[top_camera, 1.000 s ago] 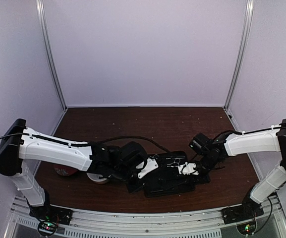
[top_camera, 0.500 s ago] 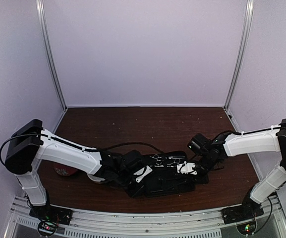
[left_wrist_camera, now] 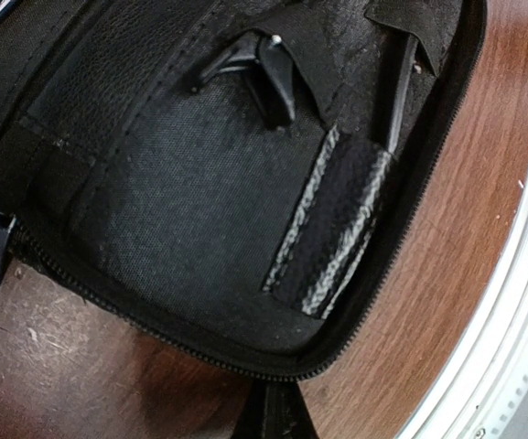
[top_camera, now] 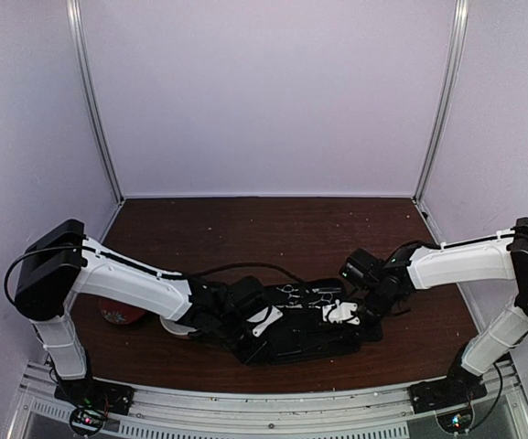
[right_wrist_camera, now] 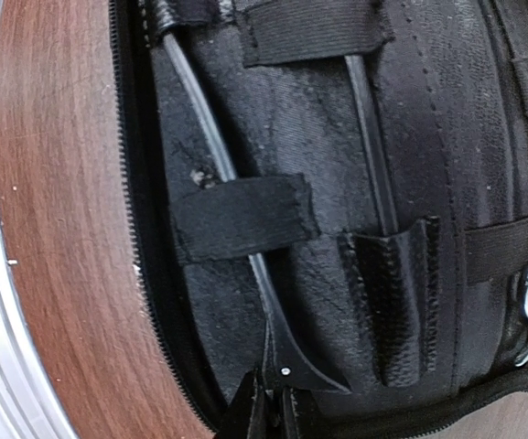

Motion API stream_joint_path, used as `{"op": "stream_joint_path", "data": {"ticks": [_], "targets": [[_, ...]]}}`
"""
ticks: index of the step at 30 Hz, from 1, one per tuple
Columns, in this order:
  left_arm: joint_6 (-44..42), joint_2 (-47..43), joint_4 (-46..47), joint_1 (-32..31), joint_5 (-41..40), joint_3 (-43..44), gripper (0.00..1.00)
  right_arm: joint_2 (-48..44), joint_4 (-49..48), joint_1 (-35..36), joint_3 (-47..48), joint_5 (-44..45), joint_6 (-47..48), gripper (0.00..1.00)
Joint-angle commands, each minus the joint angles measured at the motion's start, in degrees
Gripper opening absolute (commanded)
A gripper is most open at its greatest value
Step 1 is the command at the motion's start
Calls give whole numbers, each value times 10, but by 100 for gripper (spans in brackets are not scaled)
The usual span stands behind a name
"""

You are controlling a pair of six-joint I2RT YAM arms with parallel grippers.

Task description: Sort the hair-cutting tools

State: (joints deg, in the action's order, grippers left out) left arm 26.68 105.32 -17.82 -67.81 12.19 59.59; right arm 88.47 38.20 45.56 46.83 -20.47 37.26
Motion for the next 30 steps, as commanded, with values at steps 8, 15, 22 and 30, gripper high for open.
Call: {"op": "stream_joint_path", "data": {"ticks": [8, 15, 22, 30], "targets": [[-11, 21, 45, 0, 25, 10, 0, 37, 18, 48, 17, -7, -26, 7], [-16, 26, 45, 0, 27, 13, 0, 56, -1, 64, 23, -10, -14, 7], [-24, 31, 41, 0, 28, 26, 0, 69, -1, 83, 42, -8, -10, 10], [-31, 27, 46, 0, 28, 29, 0, 65, -3, 87, 43, -6, -16, 18]]}}
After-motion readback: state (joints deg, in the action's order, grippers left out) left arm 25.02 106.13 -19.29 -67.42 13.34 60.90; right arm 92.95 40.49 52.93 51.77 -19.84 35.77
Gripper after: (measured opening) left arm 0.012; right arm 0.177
